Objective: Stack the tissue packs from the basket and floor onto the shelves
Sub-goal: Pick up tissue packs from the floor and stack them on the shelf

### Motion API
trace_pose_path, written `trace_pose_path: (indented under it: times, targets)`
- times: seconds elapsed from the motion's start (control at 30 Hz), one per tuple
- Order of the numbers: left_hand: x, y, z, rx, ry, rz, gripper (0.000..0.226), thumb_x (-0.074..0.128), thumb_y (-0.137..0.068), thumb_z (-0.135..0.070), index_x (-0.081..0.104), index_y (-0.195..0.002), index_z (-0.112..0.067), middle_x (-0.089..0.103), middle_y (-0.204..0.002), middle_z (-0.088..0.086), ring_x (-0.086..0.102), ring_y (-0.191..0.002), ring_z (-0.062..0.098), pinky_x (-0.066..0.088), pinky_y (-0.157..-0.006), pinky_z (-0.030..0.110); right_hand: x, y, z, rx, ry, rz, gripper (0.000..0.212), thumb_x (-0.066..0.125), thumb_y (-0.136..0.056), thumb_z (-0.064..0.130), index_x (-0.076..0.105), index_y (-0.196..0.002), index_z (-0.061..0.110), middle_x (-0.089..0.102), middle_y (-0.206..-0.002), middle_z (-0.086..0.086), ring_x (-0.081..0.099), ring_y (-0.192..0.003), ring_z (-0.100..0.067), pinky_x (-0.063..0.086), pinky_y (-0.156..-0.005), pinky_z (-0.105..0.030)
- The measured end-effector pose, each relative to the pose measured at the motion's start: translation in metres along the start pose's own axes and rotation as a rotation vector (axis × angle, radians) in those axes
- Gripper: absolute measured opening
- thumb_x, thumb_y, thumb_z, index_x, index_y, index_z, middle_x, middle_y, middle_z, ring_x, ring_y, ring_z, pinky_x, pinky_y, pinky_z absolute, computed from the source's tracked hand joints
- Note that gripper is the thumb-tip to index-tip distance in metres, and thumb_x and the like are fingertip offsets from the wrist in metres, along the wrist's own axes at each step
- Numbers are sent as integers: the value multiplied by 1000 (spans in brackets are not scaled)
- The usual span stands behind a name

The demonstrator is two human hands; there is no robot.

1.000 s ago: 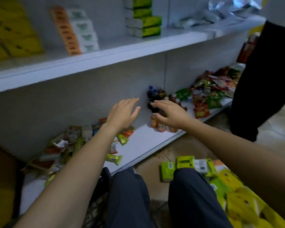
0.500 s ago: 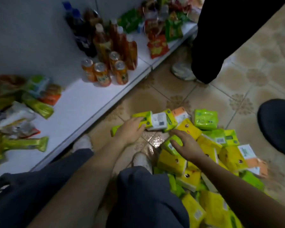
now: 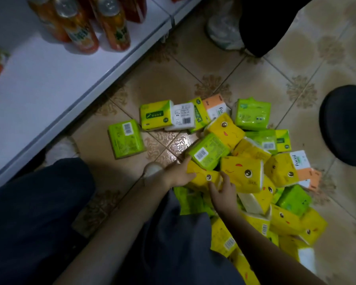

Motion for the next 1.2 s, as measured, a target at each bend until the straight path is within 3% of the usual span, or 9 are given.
trace_pose_path:
  times: [0.2, 0.3, 0.4, 0.5, 0.73, 0.87, 0.97, 1.1, 1.2]
  targets:
    - [-11, 17, -2, -15, 116, -65, 99, 60, -64, -52, 20, -147, -16, 45, -140, 14, 48, -124, 30, 41, -102, 41, 0, -7, 6, 85, -136, -35, 46, 64, -85, 26, 45, -123, 7, 46, -126, -22, 46, -115, -35, 38, -95, -40]
    - [-20, 31, 3, -29, 217, -97, 67, 69, -80, -33, 37, -136, -13, 53, -130, 6, 53, -116, 21, 44, -96, 30, 2, -7, 14, 57, -152, 8, 61, 68, -82, 30, 41, -131, 7, 47, -130, -18, 45, -121, -33, 39, -100, -44]
    - [-37, 49, 3, -22, 275, -164, 73, 71, -69, -47, 40, -131, -22, 57, -126, 6, 57, -111, 24, 49, -92, 38, 2, -4, 27, 60, -187, 63, 74, 71, -74, 41, 43, -134, 8, 50, -129, -18, 47, -121, -35, 41, -100, -51]
    - [-65, 77, -12, 1, 365, -289, 58, 68, -83, -19, 41, -133, -8, 52, -130, 15, 54, -116, 28, 46, -97, 38, -9, 8, 59, 22, -254, 56, 56, 69, -78, 38, 53, -120, 6, 58, -115, -17, 56, -107, -33, 48, -91, -49]
    - [-150, 203, -69, 235, 472, -658, 51, 71, -76, -25, 52, -122, -15, 55, -124, 12, 54, -114, 28, 45, -97, 38, -68, 76, 173, -309, -437, -27, 13, 62, -87, 25, 55, -87, 13, 59, -89, -10, 56, -82, -25, 49, -75, -40]
    - [-189, 317, -94, 408, 523, -880, 44, 63, -86, -4, 49, -127, -5, 54, -117, 9, 51, -101, 18, 45, -79, 19, -97, 150, 239, -535, -554, 19, 20, 62, -86, 20, 56, -67, 22, 61, -75, -6, 58, -74, -25, 52, -78, -52]
    - [-203, 411, -103, 509, 574, -1043, 48, 60, -88, -4, 43, -132, -6, 51, -118, 7, 48, -103, 14, 46, -64, 6, -115, 225, 284, -727, -631, 78, 22, 61, -88, 17, 57, -67, 22, 60, -71, -4, 58, -75, -23, 51, -77, -47]
    - [-205, 524, -89, 604, 741, -1314, 73, 68, -84, -16, 26, -144, -9, 38, -142, 7, 45, -123, 18, 39, -87, 18, -115, 333, 334, -911, -772, 239, 20, 56, -91, 13, 53, -72, 18, 60, -73, -5, 58, -72, -23, 52, -67, -38]
    - [-191, 594, -79, 748, 803, -1366, 62, 63, -86, -7, 32, -139, -8, 50, -132, 10, 58, -96, 8, 47, -72, 11, -92, 417, 358, -971, -873, 463, 18, 52, -94, 11, 51, -75, 12, 59, -75, -9, 59, -67, -18, 54, -58, -23]
Point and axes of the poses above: each hand's wrist, its own y-axis away from the middle knuckle, its own x-axis out of the palm, z = x × y, the point moved 6 cm from there along -y, towards the middle knuckle
